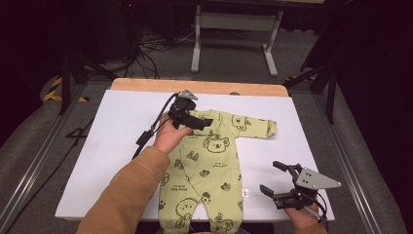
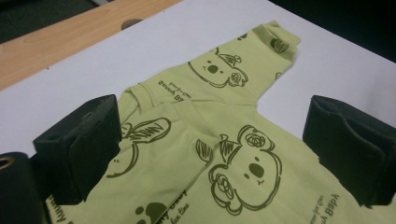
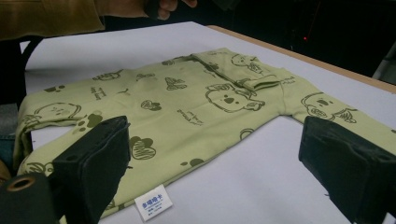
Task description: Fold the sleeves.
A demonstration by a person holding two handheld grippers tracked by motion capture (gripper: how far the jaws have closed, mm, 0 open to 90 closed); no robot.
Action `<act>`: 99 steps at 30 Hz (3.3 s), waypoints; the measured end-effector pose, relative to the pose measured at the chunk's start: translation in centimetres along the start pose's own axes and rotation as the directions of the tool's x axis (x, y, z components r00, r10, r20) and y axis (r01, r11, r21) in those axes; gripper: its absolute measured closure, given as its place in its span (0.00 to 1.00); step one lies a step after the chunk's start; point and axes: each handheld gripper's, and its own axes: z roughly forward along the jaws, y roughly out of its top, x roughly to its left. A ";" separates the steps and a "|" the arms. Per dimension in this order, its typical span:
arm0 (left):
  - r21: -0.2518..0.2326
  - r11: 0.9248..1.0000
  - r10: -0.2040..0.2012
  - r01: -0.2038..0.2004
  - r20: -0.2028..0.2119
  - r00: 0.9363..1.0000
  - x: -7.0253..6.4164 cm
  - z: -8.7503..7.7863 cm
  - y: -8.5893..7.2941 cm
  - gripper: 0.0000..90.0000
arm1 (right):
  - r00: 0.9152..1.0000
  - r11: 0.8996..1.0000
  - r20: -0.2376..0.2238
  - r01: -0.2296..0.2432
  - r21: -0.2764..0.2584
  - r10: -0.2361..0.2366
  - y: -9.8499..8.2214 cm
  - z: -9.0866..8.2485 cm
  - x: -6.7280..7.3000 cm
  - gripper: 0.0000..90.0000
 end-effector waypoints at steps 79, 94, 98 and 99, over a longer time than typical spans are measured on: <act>-0.225 0.974 -0.019 -0.017 -0.159 0.987 -1.5 -16.2 -16.0 0.01 | 0.961 0.875 0.258 -0.209 0.436 0.101 4.0 10.0 -16.5 0.15; -0.217 0.976 -0.016 -0.019 -0.156 0.988 -1.5 -16.1 -16.0 0.01 | 0.938 0.815 0.302 -0.306 0.492 0.170 2.0 10.8 -18.1 0.07; -0.221 0.975 -0.018 -0.018 -0.158 0.987 -1.5 -16.3 -16.1 0.02 | 0.926 0.792 0.315 -0.348 0.502 0.206 1.5 10.9 -18.5 0.08; -0.223 0.975 -0.023 -0.013 -0.156 0.987 -1.5 -16.2 -16.1 0.02 | 0.924 0.786 0.315 -0.356 0.505 0.216 1.4 11.0 -18.6 0.09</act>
